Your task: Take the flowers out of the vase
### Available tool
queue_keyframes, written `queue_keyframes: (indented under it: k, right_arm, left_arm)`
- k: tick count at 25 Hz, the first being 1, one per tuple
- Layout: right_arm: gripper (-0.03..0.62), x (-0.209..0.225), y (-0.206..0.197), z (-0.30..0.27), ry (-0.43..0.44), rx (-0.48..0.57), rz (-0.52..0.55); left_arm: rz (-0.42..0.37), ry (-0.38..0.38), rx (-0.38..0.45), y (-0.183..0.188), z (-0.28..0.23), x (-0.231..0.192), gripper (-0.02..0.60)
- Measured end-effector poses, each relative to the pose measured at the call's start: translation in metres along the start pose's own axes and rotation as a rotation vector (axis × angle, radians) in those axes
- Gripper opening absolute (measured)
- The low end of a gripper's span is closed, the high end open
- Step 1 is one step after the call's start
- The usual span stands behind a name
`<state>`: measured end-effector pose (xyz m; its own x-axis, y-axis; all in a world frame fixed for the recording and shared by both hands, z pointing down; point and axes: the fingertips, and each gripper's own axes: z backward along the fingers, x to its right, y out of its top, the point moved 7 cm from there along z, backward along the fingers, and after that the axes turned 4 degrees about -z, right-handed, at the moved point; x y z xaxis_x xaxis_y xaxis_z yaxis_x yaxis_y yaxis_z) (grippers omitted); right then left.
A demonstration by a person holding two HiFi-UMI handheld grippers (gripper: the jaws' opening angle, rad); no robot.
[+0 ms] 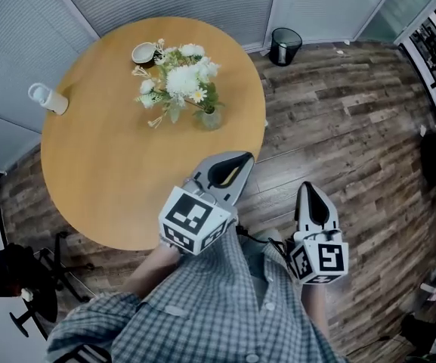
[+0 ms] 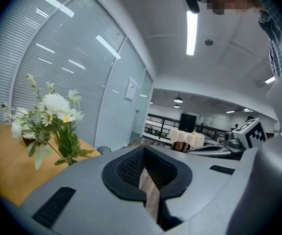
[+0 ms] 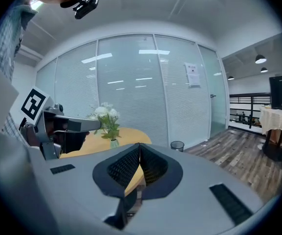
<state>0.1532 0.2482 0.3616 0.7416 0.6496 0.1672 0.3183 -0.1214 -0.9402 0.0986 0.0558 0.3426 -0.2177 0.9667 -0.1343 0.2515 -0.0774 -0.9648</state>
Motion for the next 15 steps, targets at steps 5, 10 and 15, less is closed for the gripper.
queue_keyframes:
  k: [5,10,15]
  right_arm:
    - [0.009,-0.015,0.003,-0.025,0.104,-0.017,0.022]
    - [0.009,-0.022,0.007,-0.054,0.207,-0.042,0.059]
    - [0.009,-0.026,0.020,-0.085,0.319,-0.054,0.103]
  left_arm:
    - [0.004,0.104,-0.005,-0.007,0.016,-0.019,0.008]
    - [-0.014,0.220,0.001,-0.009,0.024,-0.037,0.008]
    - [0.024,0.330,0.021,-0.009,0.023,-0.052,0.008]
